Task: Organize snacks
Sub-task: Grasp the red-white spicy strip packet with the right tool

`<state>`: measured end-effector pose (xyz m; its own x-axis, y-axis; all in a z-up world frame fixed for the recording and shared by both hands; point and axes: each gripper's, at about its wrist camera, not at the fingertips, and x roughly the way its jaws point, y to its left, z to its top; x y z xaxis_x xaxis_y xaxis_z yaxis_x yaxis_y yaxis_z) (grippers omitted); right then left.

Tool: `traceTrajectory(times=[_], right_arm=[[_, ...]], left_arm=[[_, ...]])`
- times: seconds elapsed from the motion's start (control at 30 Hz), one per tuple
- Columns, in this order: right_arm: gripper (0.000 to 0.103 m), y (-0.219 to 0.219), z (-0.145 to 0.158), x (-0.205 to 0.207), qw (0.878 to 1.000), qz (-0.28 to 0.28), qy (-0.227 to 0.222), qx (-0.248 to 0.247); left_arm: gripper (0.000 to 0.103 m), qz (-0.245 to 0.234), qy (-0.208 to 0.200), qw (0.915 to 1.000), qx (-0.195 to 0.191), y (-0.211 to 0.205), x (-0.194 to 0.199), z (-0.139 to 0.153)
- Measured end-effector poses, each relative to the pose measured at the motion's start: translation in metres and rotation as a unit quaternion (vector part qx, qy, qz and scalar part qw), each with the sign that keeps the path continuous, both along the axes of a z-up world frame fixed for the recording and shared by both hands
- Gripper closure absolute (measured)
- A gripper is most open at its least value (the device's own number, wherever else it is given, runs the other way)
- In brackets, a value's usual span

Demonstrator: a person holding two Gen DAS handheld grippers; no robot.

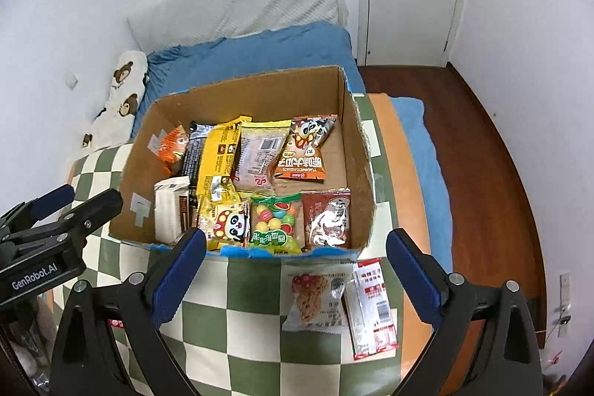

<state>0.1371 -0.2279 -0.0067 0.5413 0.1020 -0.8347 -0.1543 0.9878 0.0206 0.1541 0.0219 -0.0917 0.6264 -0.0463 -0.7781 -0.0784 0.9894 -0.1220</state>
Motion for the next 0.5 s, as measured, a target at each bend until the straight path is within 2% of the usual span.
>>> traceTrajectory(times=[0.3, 0.5], right_arm=[[0.003, 0.007, 0.044, -0.055, 0.998, 0.013, -0.065, 0.0], [0.003, 0.011, 0.069, -0.082, 0.995, 0.02, -0.099, 0.002]], left_arm=[[0.008, 0.008, -0.035, 0.9993, 0.008, -0.003, -0.049, 0.027], [0.008, 0.015, -0.044, 0.9989, 0.011, -0.006, -0.075, 0.041]])
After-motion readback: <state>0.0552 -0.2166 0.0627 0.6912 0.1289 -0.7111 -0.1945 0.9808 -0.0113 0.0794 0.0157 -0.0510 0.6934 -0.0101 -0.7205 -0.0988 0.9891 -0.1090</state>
